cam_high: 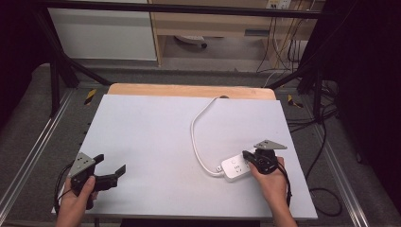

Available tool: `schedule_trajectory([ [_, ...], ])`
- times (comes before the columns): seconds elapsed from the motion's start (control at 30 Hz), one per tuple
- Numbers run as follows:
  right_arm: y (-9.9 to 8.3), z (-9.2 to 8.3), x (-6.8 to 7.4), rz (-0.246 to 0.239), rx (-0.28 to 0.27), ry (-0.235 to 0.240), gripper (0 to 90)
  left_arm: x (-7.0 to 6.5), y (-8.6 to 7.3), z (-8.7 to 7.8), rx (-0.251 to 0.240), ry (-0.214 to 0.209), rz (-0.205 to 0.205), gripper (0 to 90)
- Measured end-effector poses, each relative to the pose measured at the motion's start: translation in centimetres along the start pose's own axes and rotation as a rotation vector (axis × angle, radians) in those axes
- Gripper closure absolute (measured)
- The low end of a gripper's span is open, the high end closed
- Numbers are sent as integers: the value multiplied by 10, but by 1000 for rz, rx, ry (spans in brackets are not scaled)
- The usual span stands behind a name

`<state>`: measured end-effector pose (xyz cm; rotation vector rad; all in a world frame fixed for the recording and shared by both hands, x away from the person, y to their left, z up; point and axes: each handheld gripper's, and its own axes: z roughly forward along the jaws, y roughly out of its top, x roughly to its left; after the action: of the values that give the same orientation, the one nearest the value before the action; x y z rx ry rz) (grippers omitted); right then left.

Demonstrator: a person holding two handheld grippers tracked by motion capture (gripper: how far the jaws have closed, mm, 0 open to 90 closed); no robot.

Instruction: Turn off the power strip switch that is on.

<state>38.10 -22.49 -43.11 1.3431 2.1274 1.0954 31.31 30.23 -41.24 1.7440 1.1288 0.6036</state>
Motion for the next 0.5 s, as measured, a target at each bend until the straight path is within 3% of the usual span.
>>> schedule_trajectory([
  [0.5, -3, 2, 1, -7, -5, -5, 900, 0, 0, 0, 1, 0, 2, 56],
])
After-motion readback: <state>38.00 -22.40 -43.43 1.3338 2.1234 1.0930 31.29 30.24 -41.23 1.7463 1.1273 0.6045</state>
